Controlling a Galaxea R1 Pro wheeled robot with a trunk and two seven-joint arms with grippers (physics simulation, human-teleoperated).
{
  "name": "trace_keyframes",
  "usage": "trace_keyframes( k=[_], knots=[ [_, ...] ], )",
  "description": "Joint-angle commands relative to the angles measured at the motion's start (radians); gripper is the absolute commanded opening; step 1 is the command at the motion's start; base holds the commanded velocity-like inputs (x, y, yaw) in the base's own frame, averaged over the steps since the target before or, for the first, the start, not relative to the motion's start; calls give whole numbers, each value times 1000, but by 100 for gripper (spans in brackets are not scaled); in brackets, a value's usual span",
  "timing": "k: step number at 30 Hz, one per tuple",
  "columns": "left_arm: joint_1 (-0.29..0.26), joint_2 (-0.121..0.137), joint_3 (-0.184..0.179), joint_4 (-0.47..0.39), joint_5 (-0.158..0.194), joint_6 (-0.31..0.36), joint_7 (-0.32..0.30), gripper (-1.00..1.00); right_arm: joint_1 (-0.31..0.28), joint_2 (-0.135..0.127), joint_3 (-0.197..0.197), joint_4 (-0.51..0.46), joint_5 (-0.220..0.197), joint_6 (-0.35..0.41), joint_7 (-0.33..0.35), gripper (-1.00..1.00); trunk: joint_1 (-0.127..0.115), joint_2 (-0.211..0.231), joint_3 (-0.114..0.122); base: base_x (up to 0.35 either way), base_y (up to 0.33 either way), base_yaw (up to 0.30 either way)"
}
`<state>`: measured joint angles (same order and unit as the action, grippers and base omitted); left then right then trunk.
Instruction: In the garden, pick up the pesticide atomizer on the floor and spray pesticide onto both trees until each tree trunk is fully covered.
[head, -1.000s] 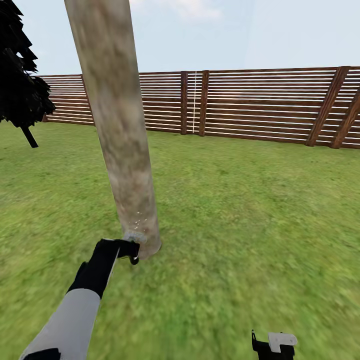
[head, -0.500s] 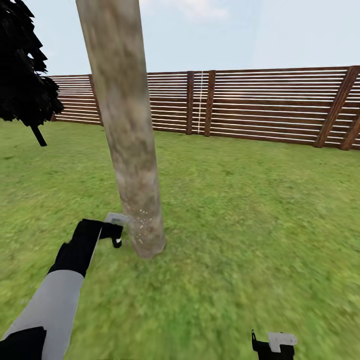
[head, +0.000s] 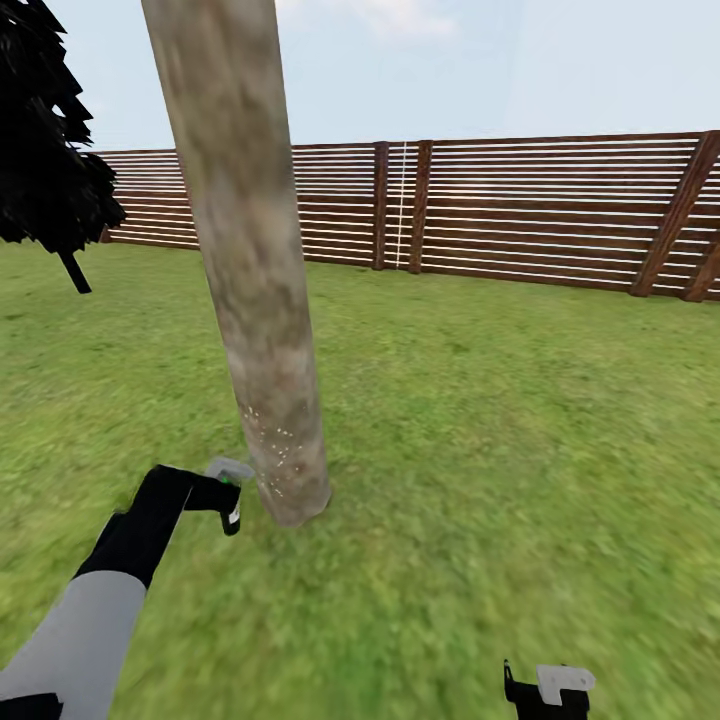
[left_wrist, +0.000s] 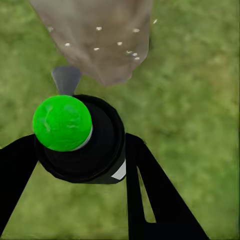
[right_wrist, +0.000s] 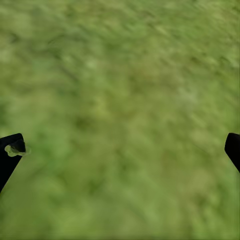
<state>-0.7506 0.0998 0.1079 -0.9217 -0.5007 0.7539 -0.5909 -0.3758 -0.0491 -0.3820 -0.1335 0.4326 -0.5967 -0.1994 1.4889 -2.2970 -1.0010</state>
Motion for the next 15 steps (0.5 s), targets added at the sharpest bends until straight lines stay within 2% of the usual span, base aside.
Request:
trace_keyframes(
  k=[1,4,8,15],
  knots=[
    [24,-3,2,1,3,-3,25,-100,0,0,0,0,0,0,0,100,0,0,0,0,0,0],
    [35,-5,7,-9,11,-4,55,-100,0,1,1,0,0,0,2,100,0,0,0,0,-83,0],
    [36,-14,12,-15,18,-4,83,-100,0,1,1,0,0,0,3,100,0,0,0,0,-253,0],
    [36,-13,12,-21,38,-4,92,-100,0,2,1,0,0,0,2,100,0,0,0,0,-270,0]
  ],
)
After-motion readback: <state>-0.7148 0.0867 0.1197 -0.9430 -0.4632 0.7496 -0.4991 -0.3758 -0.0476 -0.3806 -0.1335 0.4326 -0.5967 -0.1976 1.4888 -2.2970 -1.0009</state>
